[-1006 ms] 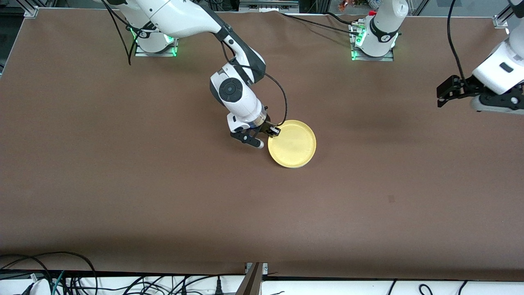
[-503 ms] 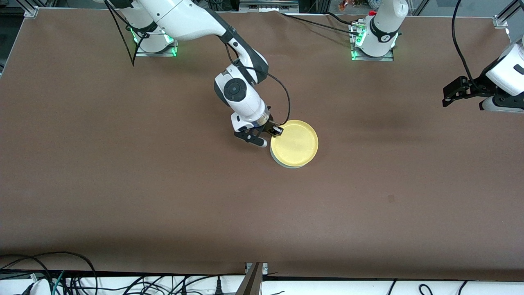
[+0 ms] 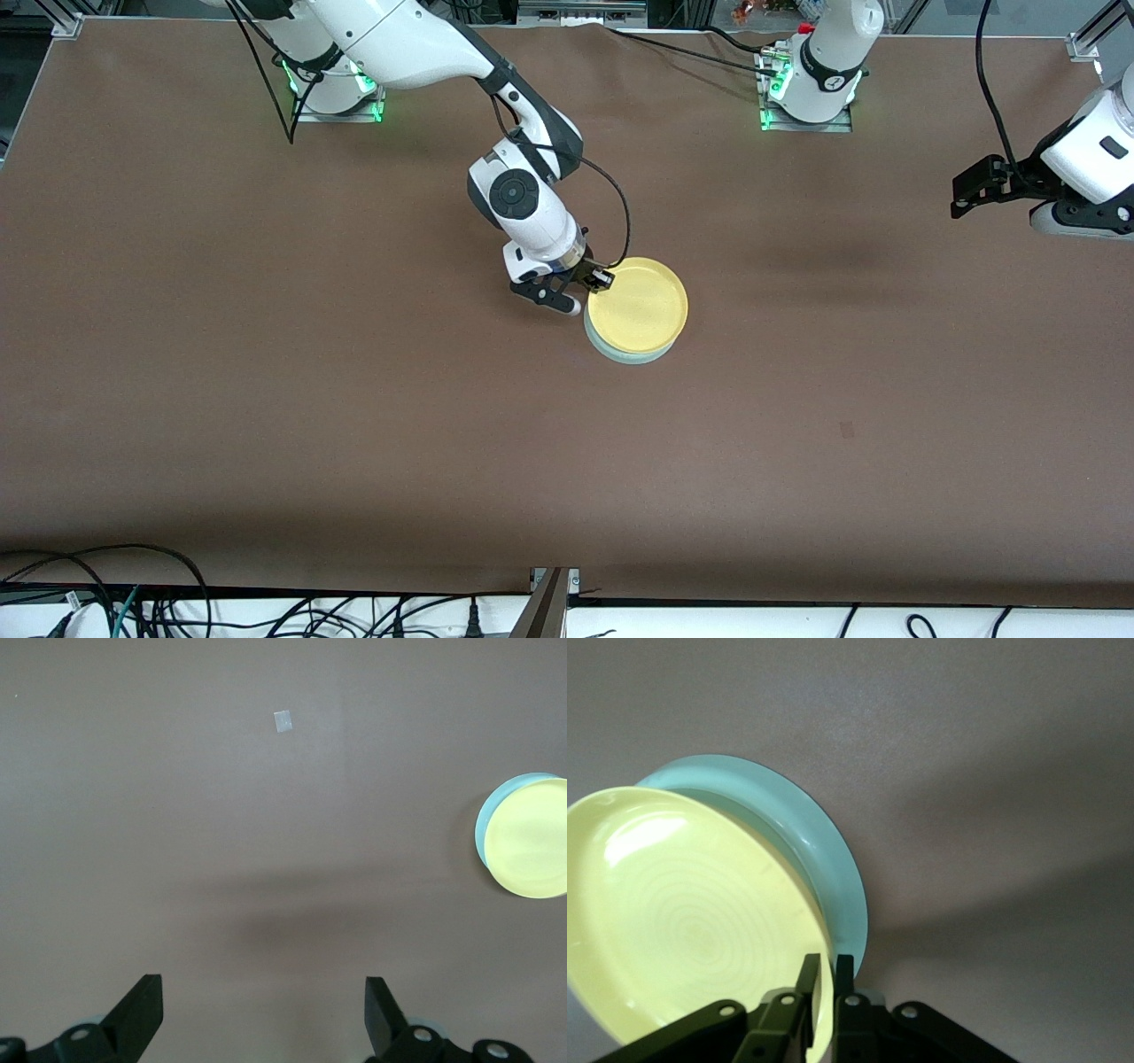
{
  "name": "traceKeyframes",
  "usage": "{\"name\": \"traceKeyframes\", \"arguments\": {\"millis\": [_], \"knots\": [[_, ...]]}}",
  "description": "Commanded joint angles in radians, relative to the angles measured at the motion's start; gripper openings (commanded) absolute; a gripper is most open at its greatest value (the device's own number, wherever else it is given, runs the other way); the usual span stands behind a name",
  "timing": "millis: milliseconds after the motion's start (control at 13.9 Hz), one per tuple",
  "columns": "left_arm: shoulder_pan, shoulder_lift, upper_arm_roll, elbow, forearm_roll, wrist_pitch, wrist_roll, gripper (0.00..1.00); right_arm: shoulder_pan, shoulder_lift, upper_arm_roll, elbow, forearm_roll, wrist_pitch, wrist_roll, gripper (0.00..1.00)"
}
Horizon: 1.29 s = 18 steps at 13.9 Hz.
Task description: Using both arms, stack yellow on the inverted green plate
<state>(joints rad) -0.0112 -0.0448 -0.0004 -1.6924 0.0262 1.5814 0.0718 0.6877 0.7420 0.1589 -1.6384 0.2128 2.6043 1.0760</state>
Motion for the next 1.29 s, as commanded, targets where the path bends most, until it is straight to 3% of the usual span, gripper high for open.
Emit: {"name": "traceKeyframes", "arguments": {"millis": [0,287,503,934,1221], "knots": [[0.01,0.016,-0.004,0.039,0.004,-0.017,0.022,1.0,0.003,-0.007,-0.009,-0.008,0.002,0.011,0.015,0.77],[0.013,0.022,-0.001,0.046,0.035,-0.011,0.028,1.0,0.004,-0.022,-0.033,-0.003,0.002,0.005,0.01,0.98],[0.013,0.025,0.0,0.05,0.037,-0.008,0.063,1.0,0.004,-0.102,-0.099,0.02,0.0,-0.126,0.01,0.99],[0.01,0.026,-0.004,0.054,0.038,-0.009,0.066,1.0,0.004,-0.321,-0.367,0.094,-0.047,-0.467,-0.027,0.99],[-0.001,0.026,-0.004,0.054,0.037,-0.009,0.062,1.0,0.006,-0.397,-0.507,0.109,-0.066,-0.532,-0.077,0.99]]}}
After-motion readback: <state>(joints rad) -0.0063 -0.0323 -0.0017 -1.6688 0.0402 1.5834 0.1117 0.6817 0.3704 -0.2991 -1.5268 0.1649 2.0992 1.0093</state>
